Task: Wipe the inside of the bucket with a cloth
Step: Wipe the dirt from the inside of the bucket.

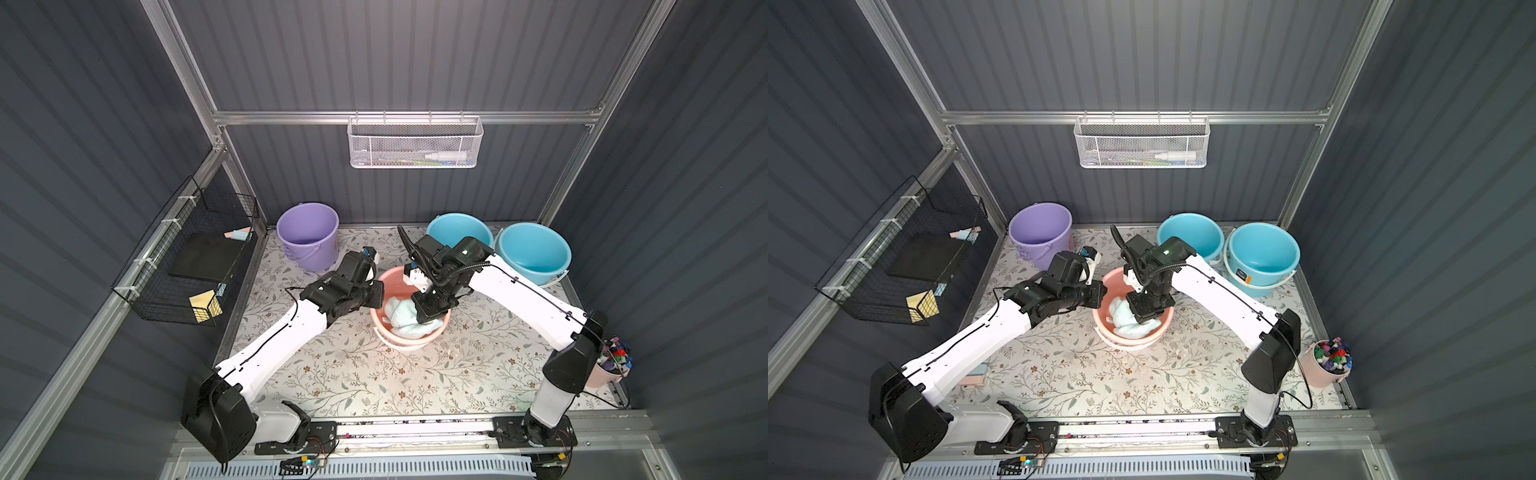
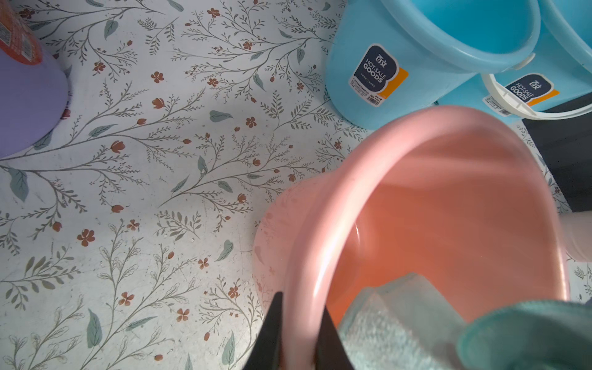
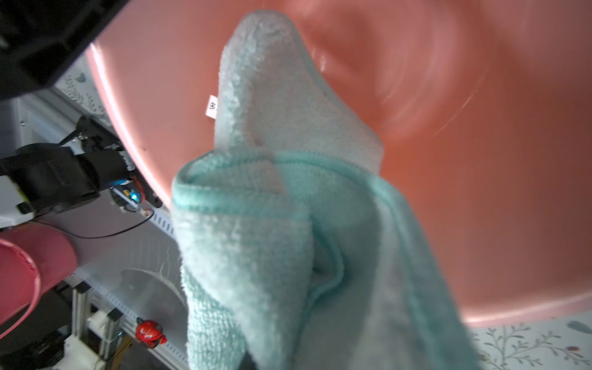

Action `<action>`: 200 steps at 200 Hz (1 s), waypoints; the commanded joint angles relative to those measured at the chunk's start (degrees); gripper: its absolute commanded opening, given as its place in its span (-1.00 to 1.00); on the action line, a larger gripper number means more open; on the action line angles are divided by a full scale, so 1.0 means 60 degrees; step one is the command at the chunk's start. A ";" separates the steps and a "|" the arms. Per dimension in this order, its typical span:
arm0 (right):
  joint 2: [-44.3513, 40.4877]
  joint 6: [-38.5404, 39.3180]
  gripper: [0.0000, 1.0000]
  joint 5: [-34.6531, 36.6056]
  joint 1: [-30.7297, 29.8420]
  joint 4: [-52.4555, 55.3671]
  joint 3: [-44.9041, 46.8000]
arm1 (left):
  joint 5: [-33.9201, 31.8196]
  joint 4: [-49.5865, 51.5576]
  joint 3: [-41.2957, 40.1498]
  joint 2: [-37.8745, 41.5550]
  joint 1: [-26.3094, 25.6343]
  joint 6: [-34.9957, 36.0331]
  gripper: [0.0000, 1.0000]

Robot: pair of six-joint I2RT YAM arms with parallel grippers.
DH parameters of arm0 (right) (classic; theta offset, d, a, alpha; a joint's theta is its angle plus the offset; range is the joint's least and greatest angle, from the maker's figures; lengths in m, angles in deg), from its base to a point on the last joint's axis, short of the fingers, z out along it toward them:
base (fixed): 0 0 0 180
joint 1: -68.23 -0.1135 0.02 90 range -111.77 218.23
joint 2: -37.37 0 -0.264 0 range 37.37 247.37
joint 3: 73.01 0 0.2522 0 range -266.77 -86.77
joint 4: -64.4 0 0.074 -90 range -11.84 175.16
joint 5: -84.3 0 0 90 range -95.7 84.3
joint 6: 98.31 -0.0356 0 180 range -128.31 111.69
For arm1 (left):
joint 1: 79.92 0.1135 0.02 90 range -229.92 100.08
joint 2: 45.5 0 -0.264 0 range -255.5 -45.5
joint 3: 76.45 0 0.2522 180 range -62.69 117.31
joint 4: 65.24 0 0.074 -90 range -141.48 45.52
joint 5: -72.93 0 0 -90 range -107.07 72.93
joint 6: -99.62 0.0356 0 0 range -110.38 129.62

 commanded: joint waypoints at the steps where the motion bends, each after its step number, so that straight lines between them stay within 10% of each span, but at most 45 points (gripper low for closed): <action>1: 0.0171 -0.0446 -1.00 -0.1110 -0.0001 0.0105 0.0138 | 0.0167 -0.0364 0.0181 0.0358 -0.0030 0.0103 -1.00; 200: 0.1564 -0.1451 -1.00 -0.0373 -0.0016 -0.2963 0.2906 | 0.0890 -0.0730 -0.0211 0.0696 -0.0023 -0.0632 -1.00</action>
